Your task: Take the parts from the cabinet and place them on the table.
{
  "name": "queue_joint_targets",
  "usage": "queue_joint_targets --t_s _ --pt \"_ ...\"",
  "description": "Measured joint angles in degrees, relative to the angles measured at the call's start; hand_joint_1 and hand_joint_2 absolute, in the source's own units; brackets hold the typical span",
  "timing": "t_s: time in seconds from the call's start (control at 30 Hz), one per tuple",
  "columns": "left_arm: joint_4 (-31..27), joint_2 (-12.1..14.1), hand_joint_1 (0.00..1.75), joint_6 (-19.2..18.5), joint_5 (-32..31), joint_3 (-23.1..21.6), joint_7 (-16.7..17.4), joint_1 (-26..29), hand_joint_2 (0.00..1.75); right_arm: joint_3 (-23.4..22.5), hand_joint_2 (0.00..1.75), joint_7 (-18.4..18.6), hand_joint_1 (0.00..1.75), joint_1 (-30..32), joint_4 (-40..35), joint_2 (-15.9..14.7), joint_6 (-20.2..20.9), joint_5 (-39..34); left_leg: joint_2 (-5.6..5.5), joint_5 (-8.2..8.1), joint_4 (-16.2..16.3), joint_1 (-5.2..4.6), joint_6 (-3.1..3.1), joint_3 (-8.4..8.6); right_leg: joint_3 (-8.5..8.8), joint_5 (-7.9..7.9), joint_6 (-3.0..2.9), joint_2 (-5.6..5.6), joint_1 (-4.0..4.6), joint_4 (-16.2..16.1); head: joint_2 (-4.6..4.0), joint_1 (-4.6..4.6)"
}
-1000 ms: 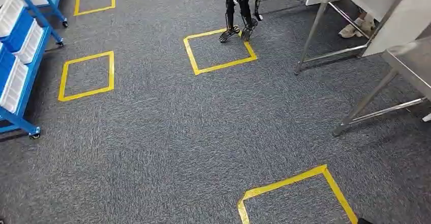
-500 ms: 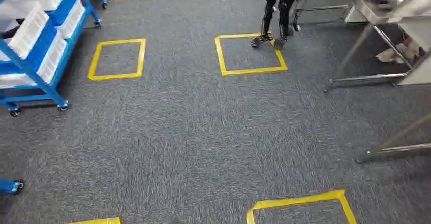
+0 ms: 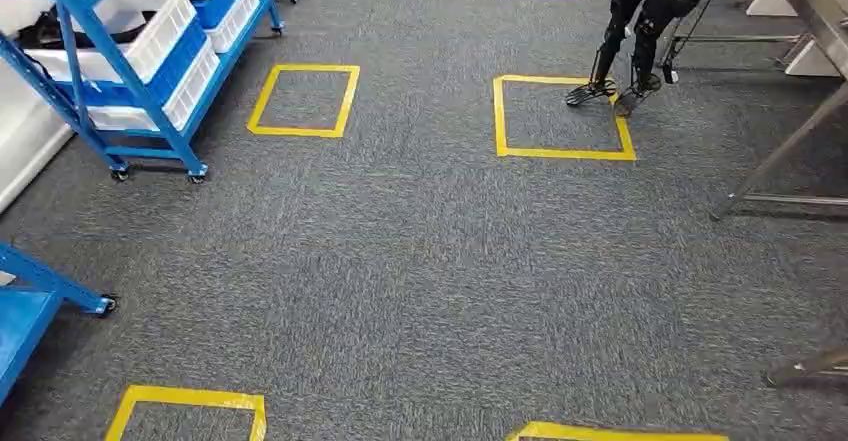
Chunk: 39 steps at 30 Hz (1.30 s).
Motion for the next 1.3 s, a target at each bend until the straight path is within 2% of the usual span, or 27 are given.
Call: queue_joint_targets --t_s 0.07,0.1,0.13,0.2,0.23,0.27,0.33,0.43,0.5,0.53,0.6,0.63,0.67,0.73,0.77,0.8,0.87,0.93,0.97,1.0,1.03,1.1,1.13,1.17,1.23,1.27,1.3 --pt "0.0 0.3 0.00 -0.9 -1.5 -1.0 1.1 -0.7 0.00 -0.3 0.00 0.0 0.00 0.2 0.0 0.1 -0.8 -0.9 1.37 -3.47 8.6 0.38 -0.59 -4.69 0.15 -0.25 -0.13 -2.12 0.08 0.0 0.00 0.02" --pt "0.0 0.5 0.00 -1.4 -1.8 -1.4 1.6 -1.0 0.00 -0.4 0.00 0.0 0.00 0.2 0.1 0.1 -0.9 -1.3 1.57 -3.65 11.1 0.56 -0.79 -6.16 0.24 -0.42 -0.13 -3.11 0.07 0.1 0.00 0.02" --pt "0.0 0.7 0.00 -1.7 -2.1 -2.0 2.0 -1.3 0.00 -0.5 0.00 0.0 0.00 0.2 0.2 0.1 -0.9 -1.5 1.71 -2.41 10.5 0.77 -0.94 -6.00 0.43 -0.59 -0.09 -3.97 0.04 0.1 0.00 0.02" --pt "0.0 1.0 0.00 -2.5 -2.4 -3.0 3.0 -1.5 0.00 -0.7 0.00 0.0 0.00 0.1 0.2 0.5 -0.9 -1.7 2.48 2.39 2.9 0.97 -0.94 -2.18 1.04 -1.06 0.20 -5.28 -0.05 0.1 0.00 0.02" --pt "0.0 1.0 0.00 -3.2 -3.0 -3.6 4.1 -1.9 0.00 -0.9 0.00 0.3 0.00 0.0 0.2 0.7 -0.9 -1.9 3.82 4.85 -2.3 0.94 -0.78 0.63 1.51 -1.38 0.49 -5.85 -0.09 0.1 0.00 0.00" --pt "0.0 1.0 0.00 -3.9 -3.4 -4.1 5.1 -2.6 0.00 -1.2 0.00 0.6 0.00 0.0 0.2 0.8 -0.8 -2.3 6.37 4.53 -5.3 0.45 -0.74 2.16 1.73 -1.69 0.91 -6.37 0.11 0.0 0.00 0.02" --pt "0.0 0.7 0.00 -5.2 -4.7 -5.0 5.6 -4.5 0.00 -1.8 0.00 1.5 0.00 -0.2 0.2 0.9 -0.2 -2.7 5.56 4.34 -5.6 0.09 0.43 2.17 1.82 -1.93 1.60 -7.45 0.47 0.0 0.00 0.04" --pt "0.0 0.6 0.00 -6.5 -5.8 -5.2 6.6 -5.6 0.00 -2.0 0.00 2.0 0.00 -0.4 0.2 1.3 1.0 -3.1 3.90 4.25 -6.3 0.05 1.38 2.56 2.92 -2.28 2.57 -8.86 0.56 -0.6 0.00 0.04" --pt "0.0 0.6 0.00 -7.0 -6.2 -5.3 7.4 -5.6 0.00 -2.1 0.00 1.8 0.00 -0.5 0.2 1.4 1.7 -3.3 3.06 4.30 -6.9 0.51 2.02 3.23 2.05 -4.36 2.80 -3.43 0.20 2.1 0.00 0.57" --pt "0.0 0.6 0.00 -7.2 -6.2 -5.3 7.5 -5.6 0.00 -2.1 0.00 1.7 0.00 -0.6 0.2 1.4 2.0 -3.2 2.63 4.32 -6.9 0.47 2.29 3.18 -0.10 -6.57 2.64 -2.08 0.23 6.3 0.00 0.83" --pt "0.0 0.5 0.00 -7.3 -5.8 -5.3 7.5 -5.5 0.00 -2.1 0.00 1.5 0.00 -0.6 0.2 1.4 2.4 -2.6 1.20 4.20 -6.8 0.21 2.47 3.18 -5.15 -9.89 2.45 -1.54 0.58 15.5 0.00 0.81" --pt "0.0 0.5 0.00 -7.3 -5.7 -5.3 7.3 -5.4 0.00 -2.1 0.00 1.4 0.00 -0.8 0.2 1.4 2.6 -2.2 0.44 4.16 -6.7 0.13 2.52 3.21 -6.58 -9.72 2.27 -1.49 0.78 17.5 0.00 0.83" --pt "0.0 0.5 0.00 -7.3 -5.7 -5.3 7.3 -5.3 0.00 -2.1 0.00 1.4 0.00 -0.8 0.2 1.4 2.7 -2.1 0.12 4.15 -6.7 0.10 2.51 3.25 -6.77 -9.25 2.19 -1.48 0.84 17.5 0.00 0.81" --pt "0.0 0.5 0.00 -7.3 -5.7 -5.3 7.0 -5.0 0.00 -2.1 0.00 1.3 0.00 -0.8 0.2 1.4 3.0 -1.8 -2.41 4.00 -6.6 0.01 2.41 3.63 -4.07 -2.31 1.52 -0.81 0.96 9.0 0.00 0.79" --pt "0.0 0.5 0.00 -7.3 -5.7 -5.3 7.0 -5.0 0.00 -2.1 0.00 1.2 0.00 -0.8 0.2 1.4 3.1 -1.7 -3.23 3.88 -6.4 0.02 2.24 3.72 -2.09 0.69 1.26 0.93 0.91 3.9 0.00 0.85" --pt "0.0 0.5 0.00 -7.2 -5.7 -5.3 7.0 -5.0 0.00 -2.1 0.00 1.1 0.00 -0.7 0.3 1.4 3.2 -1.5 -3.87 3.75 -6.1 -0.05 2.02 3.45 -1.63 0.08 0.91 4.39 0.77 2.2 0.00 0.77" --pt "0.0 0.5 0.00 -6.7 -5.7 -5.3 6.9 -5.0 0.00 -2.1 0.00 0.7 0.00 -0.7 0.3 1.4 3.2 -0.7 -4.92 3.95 -5.7 0.35 1.43 2.61 -1.47 0.07 0.86 4.00 0.83 1.1 0.00 0.78" --pt "0.0 0.8 0.00 -6.4 -5.6 -5.3 6.4 -4.2 0.00 -2.1 0.00 0.4 0.00 -1.2 0.3 1.4 3.1 0.0 -6.45 4.17 -6.1 0.29 0.59 2.47 -0.91 0.25 0.09 2.90 0.78 0.8 0.00 0.79" --pt "0.0 1.0 0.00 -6.0 -5.5 -5.3 5.7 -3.7 0.00 -2.1 0.00 0.3 0.00 -1.3 0.3 1.5 3.1 0.4 -4.09 3.75 -5.6 0.30 0.49 2.23 -0.51 0.49 -0.26 1.98 0.54 0.3 0.00 0.74" --pt "0.0 1.0 0.00 -5.8 -5.3 -5.3 4.9 -3.3 0.00 -2.1 0.00 0.3 0.00 -1.2 0.3 1.5 3.1 0.8 -0.59 2.88 -4.0 -0.07 0.04 1.67 -0.23 0.46 -0.44 1.44 0.62 0.1 0.00 0.13" --pt "0.0 1.1 0.00 -5.2 -5.0 -5.3 4.3 -3.0 0.00 -2.1 0.00 0.2 0.00 -1.2 0.3 1.6 3.1 1.0 1.05 1.06 -0.6 0.12 -0.34 -0.18 -0.08 0.33 -0.83 0.50 0.75 0.1 0.00 -0.02" --pt "0.0 1.2 0.00 -4.5 -4.7 -5.3 3.4 -2.3 0.00 -2.1 0.00 0.2 0.00 -1.0 0.4 1.5 3.2 1.4 1.76 -2.31 8.0 0.52 -0.90 -4.91 0.06 -0.01 -1.11 -1.55 0.96 0.2 0.00 -0.02" --pt "0.0 1.2 0.00 -4.1 -4.7 -5.3 3.2 -2.0 0.00 -2.1 0.00 0.1 0.00 -1.0 0.4 1.5 3.3 1.6 1.88 -2.67 10.3 0.61 -1.02 -6.28 0.11 -0.17 -1.10 -2.44 1.02 0.2 0.00 0.04" --pt "0.0 1.4 0.00 -4.0 -4.5 -5.3 3.1 -1.9 0.00 -2.0 0.00 0.0 0.00 -1.0 0.4 1.5 3.4 1.9 1.97 -1.64 9.8 0.63 -1.08 -6.16 0.26 -0.36 -1.08 -3.38 1.07 0.2 0.00 0.00" --pt "0.0 1.6 0.00 -4.0 -4.0 -5.3 3.0 -1.2 0.00 -1.9 0.00 -0.2 0.00 -1.2 0.5 1.5 3.8 2.3 2.48 2.82 2.2 0.59 -0.76 -2.14 0.74 -0.79 -0.98 -4.77 1.19 0.3 0.00 0.00" --pt "0.0 1.7 0.00 -3.8 -3.7 -5.3 3.0 -1.0 0.00 -1.8 0.00 -0.3 0.00 -1.2 0.5 1.6 4.1 2.6 3.54 4.90 -2.9 0.41 -0.30 0.76 1.10 -1.02 -0.91 -5.37 1.27 0.2 0.00 -0.02" --pt "0.0 1.7 0.00 -3.2 -3.2 -5.3 3.0 -1.0 0.00 -1.7 0.00 -0.3 0.00 -1.2 0.5 1.6 4.8 3.2 6.42 4.42 -6.2 -0.23 0.51 2.24 1.40 -1.23 -0.75 -5.93 1.32 0.1 0.00 0.02"
